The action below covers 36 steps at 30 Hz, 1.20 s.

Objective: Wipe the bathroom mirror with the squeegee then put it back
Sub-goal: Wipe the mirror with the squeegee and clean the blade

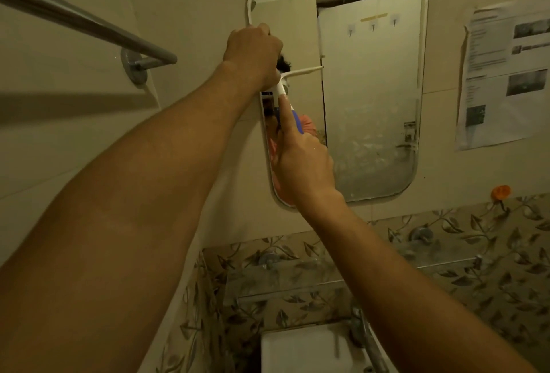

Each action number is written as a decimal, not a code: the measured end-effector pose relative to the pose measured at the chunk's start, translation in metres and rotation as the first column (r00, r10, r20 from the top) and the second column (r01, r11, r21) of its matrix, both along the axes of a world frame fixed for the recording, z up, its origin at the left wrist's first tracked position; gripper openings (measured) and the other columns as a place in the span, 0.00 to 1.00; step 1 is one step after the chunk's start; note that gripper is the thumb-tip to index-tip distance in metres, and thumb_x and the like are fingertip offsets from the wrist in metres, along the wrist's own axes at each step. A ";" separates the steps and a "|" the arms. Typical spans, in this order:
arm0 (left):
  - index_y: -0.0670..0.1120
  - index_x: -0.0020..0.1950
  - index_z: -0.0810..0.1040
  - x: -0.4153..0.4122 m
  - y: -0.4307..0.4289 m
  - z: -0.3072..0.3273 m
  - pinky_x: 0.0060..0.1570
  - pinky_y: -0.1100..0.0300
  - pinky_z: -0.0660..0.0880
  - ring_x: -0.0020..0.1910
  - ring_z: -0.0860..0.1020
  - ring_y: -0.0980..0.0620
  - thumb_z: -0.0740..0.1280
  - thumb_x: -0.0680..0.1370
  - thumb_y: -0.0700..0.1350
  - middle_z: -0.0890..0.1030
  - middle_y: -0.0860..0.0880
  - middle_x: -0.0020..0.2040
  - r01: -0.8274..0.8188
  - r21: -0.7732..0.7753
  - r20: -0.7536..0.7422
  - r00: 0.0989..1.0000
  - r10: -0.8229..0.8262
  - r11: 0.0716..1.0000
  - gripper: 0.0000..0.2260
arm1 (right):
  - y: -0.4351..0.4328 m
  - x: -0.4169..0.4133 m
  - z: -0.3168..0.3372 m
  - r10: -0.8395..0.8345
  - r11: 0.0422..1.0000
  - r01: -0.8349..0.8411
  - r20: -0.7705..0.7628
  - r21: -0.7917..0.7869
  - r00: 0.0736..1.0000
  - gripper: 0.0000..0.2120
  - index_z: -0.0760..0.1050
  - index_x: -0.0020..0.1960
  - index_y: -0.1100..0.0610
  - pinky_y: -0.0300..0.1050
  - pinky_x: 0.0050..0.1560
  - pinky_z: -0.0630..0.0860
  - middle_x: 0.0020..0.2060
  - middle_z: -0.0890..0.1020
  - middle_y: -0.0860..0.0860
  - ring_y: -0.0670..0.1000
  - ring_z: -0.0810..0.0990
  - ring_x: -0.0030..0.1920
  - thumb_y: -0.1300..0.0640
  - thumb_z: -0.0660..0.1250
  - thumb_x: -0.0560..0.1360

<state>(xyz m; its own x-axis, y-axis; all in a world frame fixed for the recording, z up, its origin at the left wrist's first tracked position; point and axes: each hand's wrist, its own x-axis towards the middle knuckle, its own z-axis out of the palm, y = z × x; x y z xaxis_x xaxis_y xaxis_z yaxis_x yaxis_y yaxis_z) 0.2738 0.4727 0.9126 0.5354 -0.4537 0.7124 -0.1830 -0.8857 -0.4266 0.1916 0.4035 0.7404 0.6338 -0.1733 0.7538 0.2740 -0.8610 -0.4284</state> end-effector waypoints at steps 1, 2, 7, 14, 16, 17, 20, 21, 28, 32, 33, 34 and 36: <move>0.47 0.60 0.80 -0.001 0.000 -0.002 0.56 0.46 0.73 0.57 0.75 0.41 0.73 0.74 0.52 0.76 0.42 0.58 -0.005 0.008 0.000 1.000 0.005 1.000 0.17 | 0.001 0.002 -0.004 -0.004 1.000 0.004 -0.001 0.009 1.000 0.39 0.37 0.83 0.43 0.49 0.29 0.77 0.41 0.71 0.52 0.51 0.73 0.28 0.57 0.59 0.84; 0.46 0.60 0.79 -0.001 0.000 -0.003 0.56 0.46 0.74 0.57 0.75 0.41 0.74 0.73 0.53 0.76 0.42 0.58 -0.008 0.013 0.002 1.000 0.008 1.000 0.19 | 0.002 0.003 -0.009 -0.009 1.000 0.009 -0.001 0.013 1.000 0.39 0.36 0.83 0.43 0.47 0.28 0.74 0.39 0.72 0.52 0.50 0.72 0.28 0.57 0.59 0.83; 0.47 0.60 0.80 -0.006 0.002 -0.005 0.56 0.46 0.73 0.57 0.75 0.41 0.76 0.72 0.51 0.76 0.42 0.58 -0.007 0.020 0.018 1.000 0.007 1.000 0.19 | 0.001 0.000 -0.037 -0.008 0.999 0.009 -0.022 0.048 1.000 0.44 0.31 0.80 0.40 0.46 0.27 0.71 0.33 0.73 0.52 0.52 0.73 0.29 0.59 0.61 0.82; 0.47 0.63 0.78 -0.003 0.004 -0.010 0.56 0.46 0.71 0.58 0.74 0.41 0.78 0.71 0.49 0.74 0.42 0.59 -0.015 0.031 0.040 0.999 0.014 0.999 0.23 | -0.001 -0.013 -0.090 0.006 0.998 0.003 -0.129 0.069 0.992 0.42 0.30 0.80 0.41 0.51 0.35 0.77 0.39 0.76 0.55 0.53 0.76 0.35 0.59 0.58 0.83; 0.47 0.64 0.77 -0.003 0.004 -0.012 0.57 0.46 0.71 0.59 0.73 0.41 0.78 0.70 0.50 0.74 0.42 0.60 -0.021 0.035 0.044 0.999 0.019 0.999 0.25 | 0.000 -0.015 -0.102 -0.010 0.996 0.021 -0.129 0.082 0.992 0.40 0.30 0.81 0.40 0.49 0.32 0.73 0.36 0.74 0.54 0.53 0.74 0.33 0.58 0.56 0.84; 0.47 0.64 0.77 -0.003 0.004 -0.013 0.57 0.46 0.71 0.59 0.73 0.41 0.78 0.70 0.50 0.74 0.42 0.60 -0.022 0.034 0.049 0.999 0.020 0.999 0.25 | 0.001 -0.016 -0.108 -0.015 0.995 0.027 -0.128 0.092 0.992 0.40 0.31 0.80 0.39 0.48 0.31 0.72 0.36 0.74 0.53 0.53 0.74 0.32 0.58 0.56 0.84; 0.45 0.64 0.76 -0.003 0.002 -0.017 0.57 0.45 0.72 0.59 0.73 0.40 0.78 0.69 0.51 0.74 0.41 0.60 -0.028 0.030 0.059 0.998 0.026 0.999 0.26 | 0.001 -0.019 -0.122 -0.036 0.993 0.053 -0.158 0.104 0.987 0.39 0.30 0.80 0.39 0.43 0.28 0.64 0.35 0.73 0.53 0.51 0.71 0.31 0.57 0.55 0.84; 0.45 0.64 0.76 -0.002 0.001 -0.018 0.57 0.45 0.72 0.59 0.73 0.40 0.78 0.69 0.50 0.73 0.41 0.60 -0.034 0.028 0.059 0.998 0.032 0.999 0.27 | 0.000 -0.020 -0.125 -0.050 0.993 0.068 -0.173 0.098 0.984 0.40 0.30 0.80 0.40 0.42 0.27 0.60 0.34 0.72 0.52 0.50 0.70 0.30 0.57 0.56 0.84; 0.45 0.65 0.76 -0.004 -0.002 -0.017 0.57 0.46 0.72 0.60 0.73 0.41 0.76 0.71 0.50 0.73 0.42 0.60 -0.058 0.027 0.039 0.998 0.057 0.998 0.25 | -0.005 -0.028 -0.138 0.017 0.991 0.007 -0.177 0.134 0.984 0.38 0.31 0.80 0.39 0.40 0.29 0.61 0.34 0.71 0.50 0.47 0.69 0.31 0.55 0.56 0.85; 0.46 0.64 0.79 -0.006 -0.003 -0.005 0.55 0.48 0.71 0.59 0.74 0.42 0.72 0.75 0.52 0.74 0.43 0.59 -0.051 0.036 0.001 0.999 0.051 0.998 0.19 | -0.006 -0.028 -0.101 0.086 0.991 -0.084 -0.022 0.105 0.996 0.40 0.35 0.81 0.37 0.37 0.28 0.57 0.35 0.73 0.50 0.46 0.69 0.30 0.57 0.59 0.83; 0.46 0.64 0.79 -0.006 -0.002 -0.001 0.53 0.49 0.70 0.59 0.74 0.42 0.70 0.76 0.52 0.74 0.43 0.59 -0.051 0.040 -0.013 0.999 0.052 0.998 0.18 | -0.005 -0.025 -0.086 0.092 0.992 -0.093 0.009 0.084 0.996 0.42 0.34 0.80 0.36 0.37 0.28 0.59 0.35 0.74 0.51 0.47 0.69 0.30 0.58 0.60 0.83; 0.46 0.64 0.79 -0.006 -0.002 0.002 0.52 0.49 0.70 0.59 0.74 0.42 0.68 0.77 0.52 0.74 0.43 0.60 -0.051 0.046 -0.026 0.998 0.053 0.998 0.18 | -0.004 -0.019 -0.070 0.090 0.994 -0.093 0.035 0.065 0.995 0.43 0.33 0.80 0.36 0.39 0.28 0.62 0.36 0.74 0.51 0.48 0.70 0.30 0.58 0.60 0.82; 0.46 0.65 0.79 -0.006 -0.001 0.006 0.51 0.49 0.69 0.59 0.74 0.41 0.65 0.79 0.51 0.74 0.43 0.61 -0.055 0.060 -0.037 0.998 0.057 0.997 0.18 | -0.001 -0.009 -0.041 0.076 0.996 -0.080 0.071 0.049 0.995 0.40 0.35 0.81 0.38 0.45 0.30 0.72 0.40 0.76 0.54 0.51 0.73 0.31 0.56 0.59 0.83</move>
